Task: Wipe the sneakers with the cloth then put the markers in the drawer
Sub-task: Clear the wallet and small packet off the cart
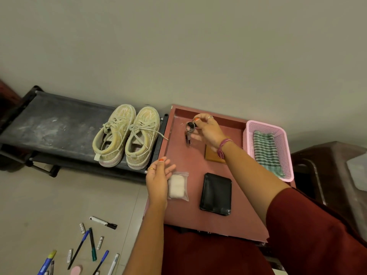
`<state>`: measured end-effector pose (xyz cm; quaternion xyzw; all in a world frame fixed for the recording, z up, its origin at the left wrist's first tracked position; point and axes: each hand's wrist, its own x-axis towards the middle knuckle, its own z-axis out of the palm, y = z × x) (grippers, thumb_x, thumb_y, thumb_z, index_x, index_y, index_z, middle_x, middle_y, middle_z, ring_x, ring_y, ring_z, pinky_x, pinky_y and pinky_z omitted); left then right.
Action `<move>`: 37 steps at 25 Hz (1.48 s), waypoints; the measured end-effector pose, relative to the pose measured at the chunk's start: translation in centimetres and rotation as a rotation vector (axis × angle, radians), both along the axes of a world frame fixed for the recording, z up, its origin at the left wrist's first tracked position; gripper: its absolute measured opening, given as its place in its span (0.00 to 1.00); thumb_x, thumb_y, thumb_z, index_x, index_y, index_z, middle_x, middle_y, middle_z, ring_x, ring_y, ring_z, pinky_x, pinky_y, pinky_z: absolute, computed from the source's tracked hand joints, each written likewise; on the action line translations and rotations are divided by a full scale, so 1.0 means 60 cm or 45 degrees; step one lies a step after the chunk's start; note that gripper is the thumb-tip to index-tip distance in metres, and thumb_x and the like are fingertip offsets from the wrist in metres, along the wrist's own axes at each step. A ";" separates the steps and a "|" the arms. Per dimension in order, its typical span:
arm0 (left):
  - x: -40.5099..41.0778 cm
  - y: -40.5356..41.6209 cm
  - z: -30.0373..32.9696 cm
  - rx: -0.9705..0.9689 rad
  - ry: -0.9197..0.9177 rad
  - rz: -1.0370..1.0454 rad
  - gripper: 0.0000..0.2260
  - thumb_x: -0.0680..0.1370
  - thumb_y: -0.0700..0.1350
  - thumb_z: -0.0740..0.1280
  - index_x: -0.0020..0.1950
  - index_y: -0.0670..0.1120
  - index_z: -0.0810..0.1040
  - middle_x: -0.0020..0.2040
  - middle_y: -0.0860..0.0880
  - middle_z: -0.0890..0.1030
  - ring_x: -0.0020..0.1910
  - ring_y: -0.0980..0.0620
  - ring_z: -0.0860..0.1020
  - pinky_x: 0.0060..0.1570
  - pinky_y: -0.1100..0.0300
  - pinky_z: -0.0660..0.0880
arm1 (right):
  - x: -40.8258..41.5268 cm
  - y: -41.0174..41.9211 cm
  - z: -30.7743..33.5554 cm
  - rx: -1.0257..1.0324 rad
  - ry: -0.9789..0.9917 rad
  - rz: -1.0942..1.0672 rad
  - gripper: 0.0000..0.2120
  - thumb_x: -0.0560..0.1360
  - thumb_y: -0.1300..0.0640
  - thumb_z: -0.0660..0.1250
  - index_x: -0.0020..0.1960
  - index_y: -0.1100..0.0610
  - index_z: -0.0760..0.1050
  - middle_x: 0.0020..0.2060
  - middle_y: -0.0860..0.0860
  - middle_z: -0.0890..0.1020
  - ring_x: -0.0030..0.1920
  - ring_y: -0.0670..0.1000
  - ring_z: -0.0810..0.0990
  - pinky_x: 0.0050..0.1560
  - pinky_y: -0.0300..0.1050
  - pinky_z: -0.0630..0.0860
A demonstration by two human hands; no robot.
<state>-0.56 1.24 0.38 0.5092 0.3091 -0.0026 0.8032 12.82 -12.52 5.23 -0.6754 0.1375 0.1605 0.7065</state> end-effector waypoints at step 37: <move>-0.071 -0.135 0.525 1.294 -1.044 -1.118 0.06 0.78 0.48 0.67 0.48 0.46 0.80 0.39 0.56 0.78 0.39 0.59 0.75 0.41 0.67 0.70 | -0.363 -0.222 0.440 -0.628 -0.696 0.255 0.10 0.75 0.53 0.68 0.52 0.59 0.81 0.46 0.53 0.85 0.48 0.47 0.82 0.54 0.37 0.76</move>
